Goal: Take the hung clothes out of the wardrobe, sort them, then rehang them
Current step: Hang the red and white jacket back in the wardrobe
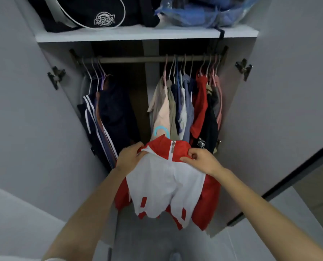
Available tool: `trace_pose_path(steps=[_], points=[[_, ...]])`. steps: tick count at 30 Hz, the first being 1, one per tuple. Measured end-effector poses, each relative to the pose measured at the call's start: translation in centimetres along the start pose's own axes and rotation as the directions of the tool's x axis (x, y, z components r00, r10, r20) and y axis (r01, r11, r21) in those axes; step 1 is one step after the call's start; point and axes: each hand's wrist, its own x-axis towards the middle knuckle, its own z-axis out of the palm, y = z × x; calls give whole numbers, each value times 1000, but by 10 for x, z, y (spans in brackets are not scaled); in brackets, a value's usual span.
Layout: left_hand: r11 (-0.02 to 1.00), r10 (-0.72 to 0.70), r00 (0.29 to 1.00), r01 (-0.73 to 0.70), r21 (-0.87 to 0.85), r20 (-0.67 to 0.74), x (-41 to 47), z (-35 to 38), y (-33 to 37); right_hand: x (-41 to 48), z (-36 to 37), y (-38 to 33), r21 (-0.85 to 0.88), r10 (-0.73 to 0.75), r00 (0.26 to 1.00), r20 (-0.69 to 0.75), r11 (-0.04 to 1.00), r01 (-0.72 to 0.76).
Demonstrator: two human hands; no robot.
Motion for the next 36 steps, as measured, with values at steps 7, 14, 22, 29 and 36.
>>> trace_pose_path(steps=[7,14,22,29,36], points=[[999,25,995,-23,24,-99,59,-19,-8,69,-15,-3,196,-30,999,35,980,22],[997,68,961,-55,56,-268,102,-30,-12,111,-27,-19,301,-67,997,-41,950,76],[997,43,936,-17,75,-348,143,-49,-3,165,-38,-49,351,12,975,-222,934,69],[990,64,931,-13,142,-359,175,-70,-14,215,-32,-78,448,144,935,-325,894,18],[994,64,939,-31,102,-339,206,-87,-29,273,-21,-103,536,259,866,-428,844,12]])
